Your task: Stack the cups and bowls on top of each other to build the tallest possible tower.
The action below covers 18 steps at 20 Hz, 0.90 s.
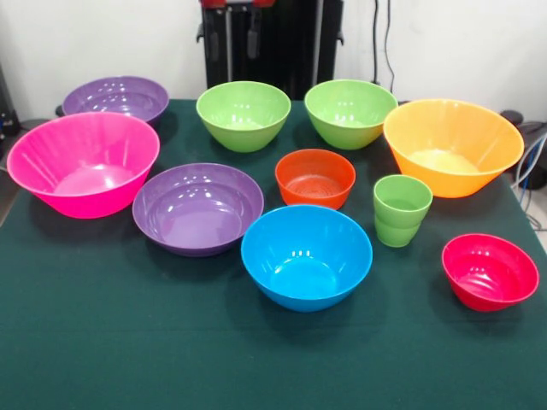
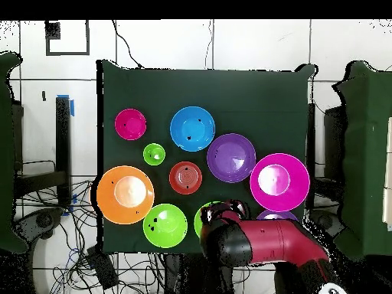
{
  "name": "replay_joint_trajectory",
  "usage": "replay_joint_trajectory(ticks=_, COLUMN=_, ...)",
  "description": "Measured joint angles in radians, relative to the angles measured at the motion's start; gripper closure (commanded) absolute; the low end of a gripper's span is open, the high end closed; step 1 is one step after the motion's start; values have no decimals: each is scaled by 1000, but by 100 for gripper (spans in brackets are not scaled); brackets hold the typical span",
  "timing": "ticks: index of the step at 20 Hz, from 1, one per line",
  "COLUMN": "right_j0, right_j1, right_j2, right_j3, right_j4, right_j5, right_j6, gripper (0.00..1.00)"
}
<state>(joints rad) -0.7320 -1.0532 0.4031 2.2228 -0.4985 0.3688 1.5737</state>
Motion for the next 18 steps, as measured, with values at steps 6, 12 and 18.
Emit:
replay_joint_trajectory(ticks=6, right_j0=74, right_j1=105, right_j2=-38, right_j3=-115, right_j4=0, right_j5=17, right_j6=0, gripper=0)
replay_joint_trajectory(ticks=12, right_j0=124, right_j1=209, right_j2=-82, right_j3=-225, right_j4=1, right_j5=25, right_j6=1, gripper=0)
replay_joint_trajectory(ticks=18, right_j0=154, right_j1=278, right_j2=-142, right_j3=-268, right_j4=1, right_j5=24, right_j6=1, gripper=0)
